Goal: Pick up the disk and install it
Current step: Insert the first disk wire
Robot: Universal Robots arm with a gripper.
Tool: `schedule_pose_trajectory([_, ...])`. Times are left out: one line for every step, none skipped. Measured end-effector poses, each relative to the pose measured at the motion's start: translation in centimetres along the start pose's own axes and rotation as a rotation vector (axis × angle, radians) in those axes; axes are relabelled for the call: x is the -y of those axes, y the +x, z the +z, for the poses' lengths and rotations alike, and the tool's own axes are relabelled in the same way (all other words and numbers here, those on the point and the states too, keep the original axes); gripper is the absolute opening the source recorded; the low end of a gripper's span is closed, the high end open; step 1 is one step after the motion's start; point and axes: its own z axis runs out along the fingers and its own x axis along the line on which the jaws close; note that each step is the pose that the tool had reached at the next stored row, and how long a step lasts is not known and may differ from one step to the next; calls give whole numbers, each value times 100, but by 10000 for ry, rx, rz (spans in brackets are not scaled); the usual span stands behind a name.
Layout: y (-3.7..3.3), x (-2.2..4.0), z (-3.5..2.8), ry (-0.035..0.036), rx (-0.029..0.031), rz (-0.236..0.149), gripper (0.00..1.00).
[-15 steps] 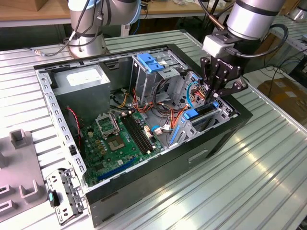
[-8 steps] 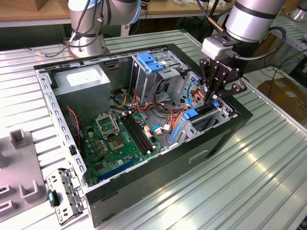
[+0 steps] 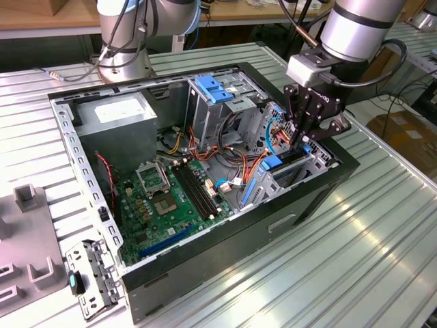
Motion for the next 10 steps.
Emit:
schedule_pose_trajectory([0,0,2,0,0,0,16])
schedule_pose_trajectory([0,0,7,0,0,1,16])
schedule_pose_trajectory([-1,0,11,1,0,0,16])
schedule_pose_trajectory([-1,0,13,0,-1,0,16])
schedule_pose_trajectory([-1,0,17,0,-2,0,16])
schedule_pose_trajectory([-1,0,22,0,-1,0,16])
schedule_pose_trajectory([-2,0,31,0,0,0,16])
schedule_pose_trajectory([-2,0,44,1,-1,0,16])
schedule_pose_trajectory([-3,0,61,0,0,0,16])
schedule_pose_trajectory([-4,0,66,0,-4,0,16])
